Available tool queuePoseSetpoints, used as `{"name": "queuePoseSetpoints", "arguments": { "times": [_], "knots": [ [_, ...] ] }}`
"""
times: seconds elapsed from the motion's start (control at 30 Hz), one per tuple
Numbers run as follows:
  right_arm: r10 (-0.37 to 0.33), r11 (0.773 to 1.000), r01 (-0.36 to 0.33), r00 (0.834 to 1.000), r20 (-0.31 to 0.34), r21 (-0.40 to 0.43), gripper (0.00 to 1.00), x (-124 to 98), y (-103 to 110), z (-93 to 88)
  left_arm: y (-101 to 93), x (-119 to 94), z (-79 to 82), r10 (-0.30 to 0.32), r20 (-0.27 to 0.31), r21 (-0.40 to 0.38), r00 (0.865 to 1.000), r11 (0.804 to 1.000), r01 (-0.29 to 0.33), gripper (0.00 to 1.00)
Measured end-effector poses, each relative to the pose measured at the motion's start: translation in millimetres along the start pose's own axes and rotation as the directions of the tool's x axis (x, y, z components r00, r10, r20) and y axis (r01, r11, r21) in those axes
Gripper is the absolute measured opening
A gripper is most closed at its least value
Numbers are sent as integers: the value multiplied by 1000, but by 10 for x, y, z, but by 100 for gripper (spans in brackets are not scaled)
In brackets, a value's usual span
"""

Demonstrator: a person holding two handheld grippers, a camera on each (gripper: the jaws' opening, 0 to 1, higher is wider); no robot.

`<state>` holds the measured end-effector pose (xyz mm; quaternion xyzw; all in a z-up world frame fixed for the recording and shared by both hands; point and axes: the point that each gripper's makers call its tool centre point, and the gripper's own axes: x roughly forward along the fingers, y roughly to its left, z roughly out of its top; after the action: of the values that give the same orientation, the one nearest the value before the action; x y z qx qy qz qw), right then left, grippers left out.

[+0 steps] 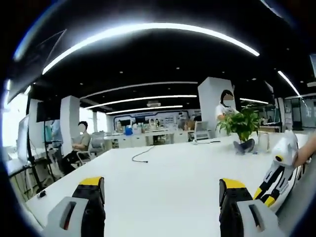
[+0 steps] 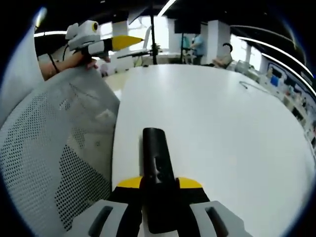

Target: Press the specified remote control buttons in sequence, fully releasing each button before pressing the next.

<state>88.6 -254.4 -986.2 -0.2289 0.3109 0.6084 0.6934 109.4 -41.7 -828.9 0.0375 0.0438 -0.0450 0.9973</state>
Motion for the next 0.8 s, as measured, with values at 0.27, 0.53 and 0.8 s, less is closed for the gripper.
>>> {"name": "queuePoseSetpoints", "arguments": {
  "times": [0.27, 0.53, 0.8],
  "knots": [
    [9, 1000, -10, 999, -36, -19, 21, 0, -54, -6, 22, -20, 36, 2, 29, -33, 1000, 999, -1, 100],
    [19, 999, -21, 998, -59, -40, 21, 9, -161, -5, 12, -15, 0, 2, 9, -34, 1000, 999, -1, 100],
    [4, 998, -8, 997, -77, -60, 21, 2, -283, -18, 5, -15, -22, 2, -5, -33, 1000, 999, -2, 99]
  ]
}}
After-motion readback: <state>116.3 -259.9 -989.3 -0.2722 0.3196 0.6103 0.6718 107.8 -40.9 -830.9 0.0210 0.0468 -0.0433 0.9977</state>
